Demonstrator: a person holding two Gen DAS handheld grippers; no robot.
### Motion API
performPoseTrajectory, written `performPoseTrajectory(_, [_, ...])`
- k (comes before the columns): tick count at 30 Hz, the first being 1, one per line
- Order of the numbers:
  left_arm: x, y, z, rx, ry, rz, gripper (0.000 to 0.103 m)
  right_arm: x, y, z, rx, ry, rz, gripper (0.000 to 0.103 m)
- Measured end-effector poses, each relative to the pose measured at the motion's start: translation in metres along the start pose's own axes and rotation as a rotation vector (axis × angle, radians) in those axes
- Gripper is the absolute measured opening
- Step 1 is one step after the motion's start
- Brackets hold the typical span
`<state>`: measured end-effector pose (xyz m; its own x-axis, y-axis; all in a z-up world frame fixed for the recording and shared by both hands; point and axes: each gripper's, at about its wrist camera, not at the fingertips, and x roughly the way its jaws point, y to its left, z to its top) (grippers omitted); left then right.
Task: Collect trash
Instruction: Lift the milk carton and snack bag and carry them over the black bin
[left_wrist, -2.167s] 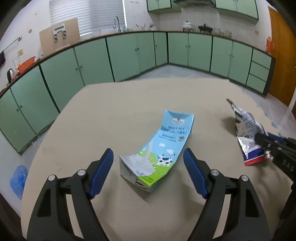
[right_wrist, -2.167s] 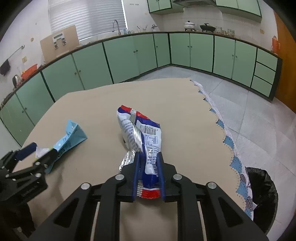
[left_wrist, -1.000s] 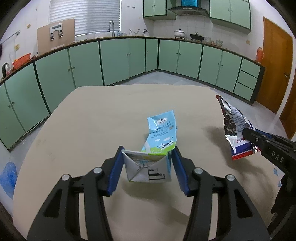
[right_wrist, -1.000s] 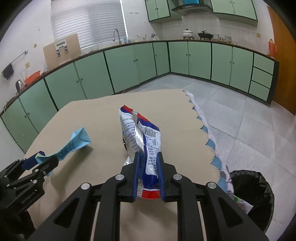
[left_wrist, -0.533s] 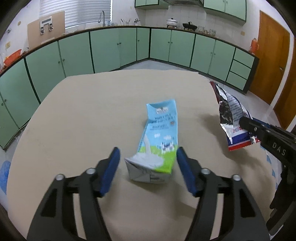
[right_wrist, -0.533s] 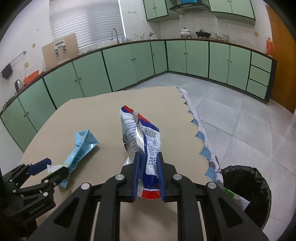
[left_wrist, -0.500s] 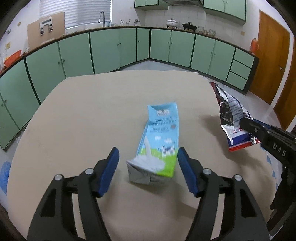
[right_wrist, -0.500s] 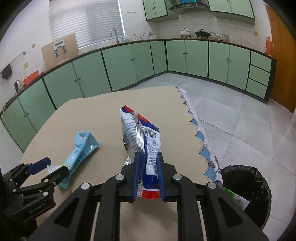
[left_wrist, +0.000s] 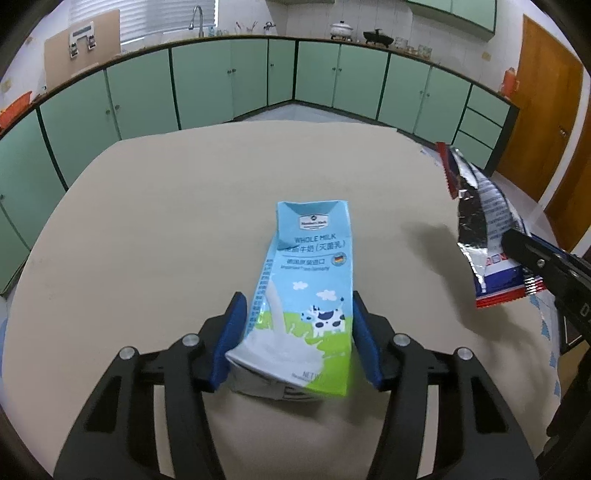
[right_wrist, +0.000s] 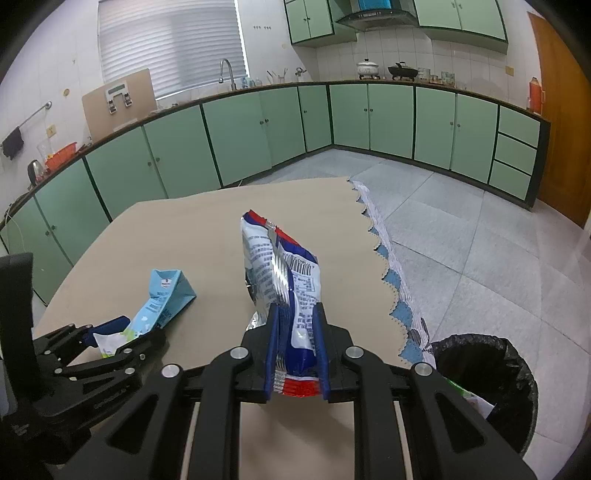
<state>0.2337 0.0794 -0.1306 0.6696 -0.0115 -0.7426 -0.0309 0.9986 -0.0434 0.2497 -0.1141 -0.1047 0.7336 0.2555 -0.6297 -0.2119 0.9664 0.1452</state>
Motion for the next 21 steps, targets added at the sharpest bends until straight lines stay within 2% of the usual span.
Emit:
performPoseTrajectory(13, [-0.05,-0.005,0.0,-0.014,-0.123,-0.003,0.047,-0.029,0.003,0.007,-0.024,-0.043,0.017,0.018])
performPoseTrajectory(21, [-0.078,-0.022,0.0,0.001,-0.178,-0.038,0.047,-0.06,-0.003,0.012,-0.012,-0.071,0.046,0.018])
